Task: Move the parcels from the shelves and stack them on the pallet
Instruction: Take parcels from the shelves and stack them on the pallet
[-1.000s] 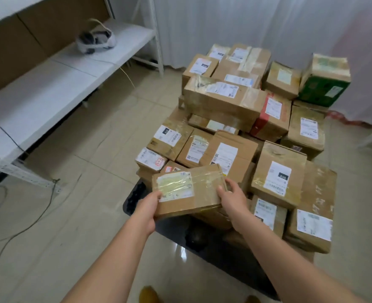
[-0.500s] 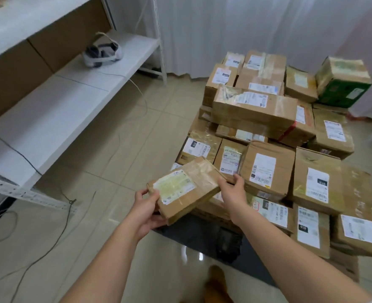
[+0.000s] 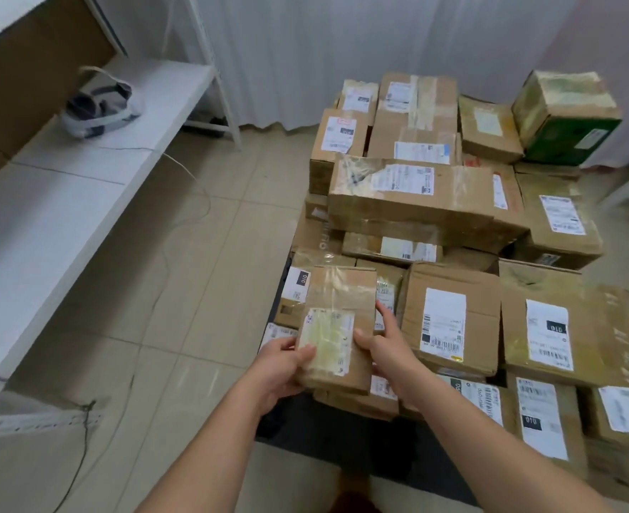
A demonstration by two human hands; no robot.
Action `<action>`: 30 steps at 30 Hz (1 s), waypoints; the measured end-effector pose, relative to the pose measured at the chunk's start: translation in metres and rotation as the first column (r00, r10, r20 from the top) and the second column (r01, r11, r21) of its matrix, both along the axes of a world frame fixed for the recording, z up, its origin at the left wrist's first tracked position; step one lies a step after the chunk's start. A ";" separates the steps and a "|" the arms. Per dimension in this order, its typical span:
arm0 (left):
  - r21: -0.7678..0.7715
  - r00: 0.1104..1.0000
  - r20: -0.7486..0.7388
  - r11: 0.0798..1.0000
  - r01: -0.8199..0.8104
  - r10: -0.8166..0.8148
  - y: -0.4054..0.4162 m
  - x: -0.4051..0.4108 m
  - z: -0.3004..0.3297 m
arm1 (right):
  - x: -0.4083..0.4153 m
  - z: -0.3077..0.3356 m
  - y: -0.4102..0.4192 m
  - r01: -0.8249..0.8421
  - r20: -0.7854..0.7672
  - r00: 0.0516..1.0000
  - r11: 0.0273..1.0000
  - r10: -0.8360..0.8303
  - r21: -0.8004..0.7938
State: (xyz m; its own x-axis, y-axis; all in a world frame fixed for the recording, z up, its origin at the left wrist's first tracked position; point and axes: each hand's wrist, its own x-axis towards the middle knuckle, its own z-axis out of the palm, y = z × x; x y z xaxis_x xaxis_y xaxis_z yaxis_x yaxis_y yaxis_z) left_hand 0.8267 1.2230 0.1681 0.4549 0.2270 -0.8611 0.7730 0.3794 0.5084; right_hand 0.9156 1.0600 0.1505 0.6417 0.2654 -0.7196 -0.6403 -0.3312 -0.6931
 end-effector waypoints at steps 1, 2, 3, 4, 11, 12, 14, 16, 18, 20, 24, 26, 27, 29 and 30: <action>0.000 0.999 -0.007 0.999 0.041 -0.041 -0.006 0.009 -0.006 | 0.007 -0.003 -0.005 -0.011 0.027 1.000 1.000 0.011 -0.010; -0.005 0.999 -0.014 0.999 0.047 -0.047 -0.011 0.018 -0.014 | 0.014 -0.005 -0.011 -0.031 0.052 0.998 0.999 0.033 -0.026; -0.013 0.999 -0.022 0.999 0.030 -0.031 -0.015 0.027 -0.021 | 0.021 -0.008 -0.017 -0.060 0.083 0.994 0.997 0.065 -0.051; -0.019 1.000 -0.023 1.000 0.010 -0.010 -0.019 0.035 -0.028 | 0.028 -0.013 -0.025 -0.092 0.122 0.987 0.991 0.103 -0.093; 0.103 1.000 -0.028 0.995 -0.002 0.005 -0.036 0.091 -0.072 | 0.067 -0.062 -0.088 -0.231 0.175 0.828 0.609 0.532 -0.759; 0.106 1.000 -0.032 0.994 0.003 0.001 -0.039 0.097 -0.079 | 0.067 -0.068 -0.091 -0.256 0.145 0.816 0.575 0.559 -0.777; 0.129 0.999 -0.037 0.991 0.034 -0.030 -0.043 0.106 -0.093 | 0.066 -0.079 -0.091 -0.267 0.126 0.792 0.524 0.598 -0.809; 0.152 0.996 -0.055 0.986 0.074 -0.066 -0.046 0.113 -0.105 | 0.065 -0.087 -0.090 -0.261 0.122 0.786 0.504 0.606 -0.823; 0.157 0.995 -0.072 0.984 0.084 -0.073 -0.049 0.119 -0.112 | 0.064 -0.090 -0.093 -0.265 0.114 0.783 0.495 0.611 -0.828; 0.177 0.995 -0.075 0.981 0.079 -0.067 -0.051 0.123 -0.117 | 0.065 -0.092 -0.094 -0.279 0.101 0.783 0.492 0.613 -0.824; 0.298 0.987 -0.083 0.942 0.156 -0.138 -0.054 0.126 -0.125 | 0.066 -0.093 -0.092 -0.301 0.067 0.788 0.477 0.613 -0.826; 0.413 0.973 -0.099 0.881 0.232 -0.209 -0.057 0.125 -0.124 | 0.066 -0.093 -0.092 -0.312 0.060 0.792 0.487 0.607 -0.816; 0.458 0.964 -0.103 0.849 0.264 -0.244 -0.058 0.125 -0.125 | 0.066 -0.092 -0.092 -0.316 0.057 0.794 0.491 0.605 -0.812; 0.508 0.946 -0.102 0.802 0.316 -0.308 -0.060 0.125 -0.124 | 0.067 -0.090 -0.091 -0.323 0.050 0.792 0.487 0.609 -0.811; 0.517 0.940 -0.098 0.790 0.329 -0.328 -0.060 0.125 -0.123 | 0.067 -0.090 -0.091 -0.323 0.049 0.793 0.487 0.608 -0.811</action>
